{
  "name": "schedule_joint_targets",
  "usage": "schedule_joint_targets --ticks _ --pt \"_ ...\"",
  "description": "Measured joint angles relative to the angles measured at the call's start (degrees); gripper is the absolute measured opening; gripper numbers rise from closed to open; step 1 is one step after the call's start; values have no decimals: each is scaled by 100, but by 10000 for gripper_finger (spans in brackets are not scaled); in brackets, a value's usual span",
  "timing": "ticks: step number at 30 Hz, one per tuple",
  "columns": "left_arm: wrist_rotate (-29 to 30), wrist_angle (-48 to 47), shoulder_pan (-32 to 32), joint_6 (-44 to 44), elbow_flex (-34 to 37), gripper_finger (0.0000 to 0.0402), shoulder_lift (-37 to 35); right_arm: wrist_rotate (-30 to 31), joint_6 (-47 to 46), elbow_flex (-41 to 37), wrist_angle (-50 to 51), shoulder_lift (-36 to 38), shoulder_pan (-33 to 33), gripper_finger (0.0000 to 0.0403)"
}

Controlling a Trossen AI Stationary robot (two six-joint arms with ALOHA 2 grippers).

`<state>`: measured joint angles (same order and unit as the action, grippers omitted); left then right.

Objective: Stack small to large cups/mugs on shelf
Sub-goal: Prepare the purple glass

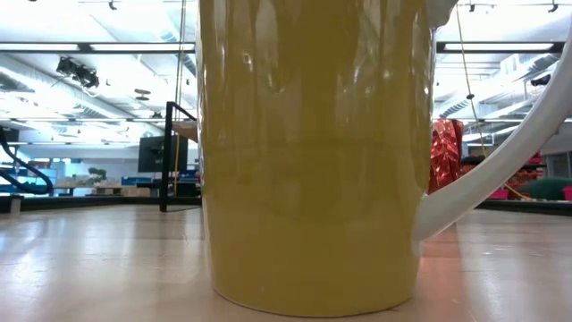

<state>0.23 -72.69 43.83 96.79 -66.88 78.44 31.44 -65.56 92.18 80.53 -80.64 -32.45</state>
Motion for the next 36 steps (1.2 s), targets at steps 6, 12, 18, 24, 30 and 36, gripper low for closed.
schedule_joint_targets --ticks 6,12,18,24,30,36 --pt "0 -4 -12 7 1 101 -3 -2 0 0 0 0 0 110" --pt "-7 -4 -103 -13 1 40 -6 -2 0 0 0 0 0 110" --pt "0 -18 -381 -219 -1 17 -92 -4 -9 0 0 0 0 110" --pt "29 -39 -1025 -984 1 12 -248 -20 -17 0 0 0 0 110" --pt "243 9 -2124 -1971 1 13 -496 -22 -20 0 0 0 0 110" --pt "269 327 -3297 -3241 1 12 -505 -22 -22 0 0 0 0 110"
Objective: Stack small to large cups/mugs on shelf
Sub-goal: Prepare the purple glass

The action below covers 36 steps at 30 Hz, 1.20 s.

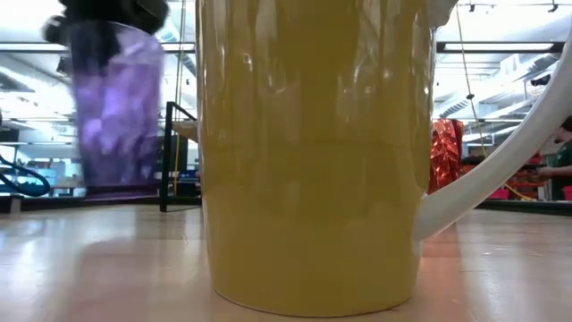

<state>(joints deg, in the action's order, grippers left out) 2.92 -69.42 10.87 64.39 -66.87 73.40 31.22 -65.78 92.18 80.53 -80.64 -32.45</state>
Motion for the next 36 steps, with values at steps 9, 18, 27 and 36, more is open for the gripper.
schedule_joint_targets --ticks 9,18,27,36 --pt "-11 425 -1128 -1103 -1 12 117 0 -2 0 0 0 0 110" --pt "-296 239 -1265 -1410 -4 12 451 -3 0 0 29 0 0 110" --pt "-311 281 -1252 -1563 -11 26 646 -2 28 0 68 0 0 110" --pt "-328 335 -1263 -1559 -7 47 646 -2 42 0 84 0 0 110"
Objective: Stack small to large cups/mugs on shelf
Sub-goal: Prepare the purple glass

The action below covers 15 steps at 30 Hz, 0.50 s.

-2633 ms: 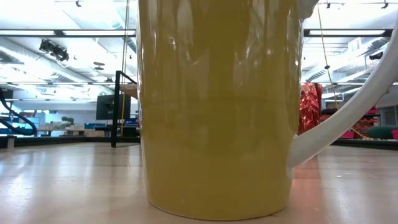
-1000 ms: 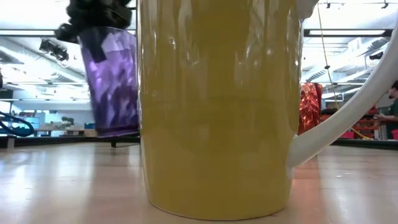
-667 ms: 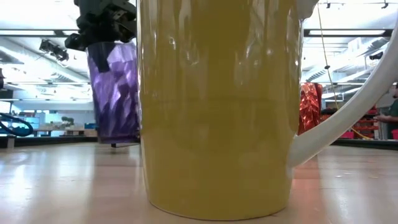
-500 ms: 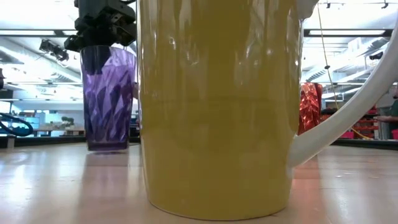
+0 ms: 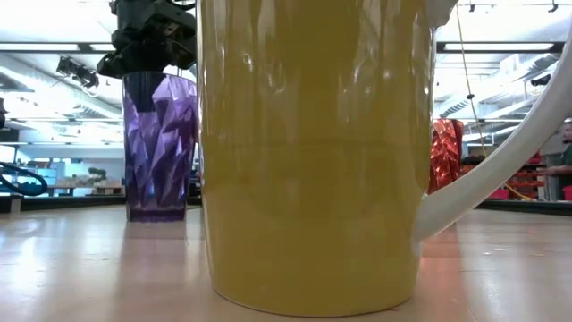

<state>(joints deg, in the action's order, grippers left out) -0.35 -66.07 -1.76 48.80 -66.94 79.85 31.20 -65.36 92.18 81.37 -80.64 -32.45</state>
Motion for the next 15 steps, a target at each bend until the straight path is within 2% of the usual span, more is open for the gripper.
schedule_joint_targets --ticks 6,15 --pt "-165 83 0 1 -30 49 -50 0 0 0 3 0 0 110" --pt "-152 -203 1 -153 -757 50 -52 -19 0 0 1 0 0 110"
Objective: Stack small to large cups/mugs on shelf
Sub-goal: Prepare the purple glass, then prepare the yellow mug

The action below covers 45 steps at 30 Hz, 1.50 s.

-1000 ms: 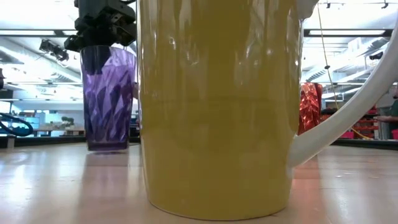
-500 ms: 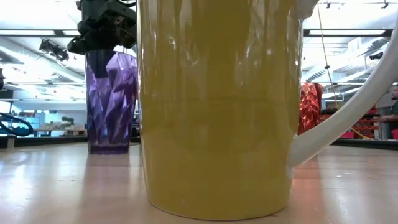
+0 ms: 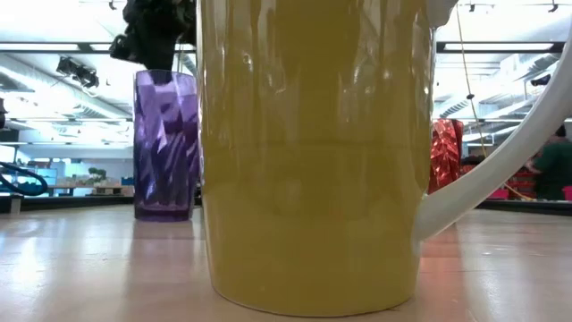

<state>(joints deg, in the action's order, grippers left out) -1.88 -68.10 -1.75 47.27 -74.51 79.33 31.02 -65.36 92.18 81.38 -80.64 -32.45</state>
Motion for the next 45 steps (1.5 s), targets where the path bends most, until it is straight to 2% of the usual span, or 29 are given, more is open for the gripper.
schedule_joint_targets --ticks 9,14,18,24,27,30,35,39,45 --pt "523 -1009 55 -12 -905 50 -4 -154 38 -2 -5 0 -139 110" --pt "600 -1328 387 115 -1287 50 -7 -830 52 -67 -146 -128 -440 110" --pt "612 -1622 1133 747 -1319 50 -98 -1547 -151 -566 -827 -310 -805 110" --pt "1027 -2052 2735 2541 -1313 52 -131 -1660 -685 -1495 -2250 -491 -1138 110" --pt "1480 -2020 3497 3593 -1302 49 -131 -1766 -367 -1768 -2959 -688 -1059 110" --pt "1835 -1747 4105 4501 -1077 44 -100 -1986 105 -1840 -3446 -901 -769 110" --pt "1876 -620 4735 5373 -251 42 -94 -2428 813 -1675 -3642 -1139 -36 110" --pt "1870 260 4915 5751 437 45 -90 -2826 1419 -1526 -3776 -1143 549 110" --pt "1879 1299 4869 5834 1219 40 -93 -3689 2213 -1321 -4111 -1261 1187 110"
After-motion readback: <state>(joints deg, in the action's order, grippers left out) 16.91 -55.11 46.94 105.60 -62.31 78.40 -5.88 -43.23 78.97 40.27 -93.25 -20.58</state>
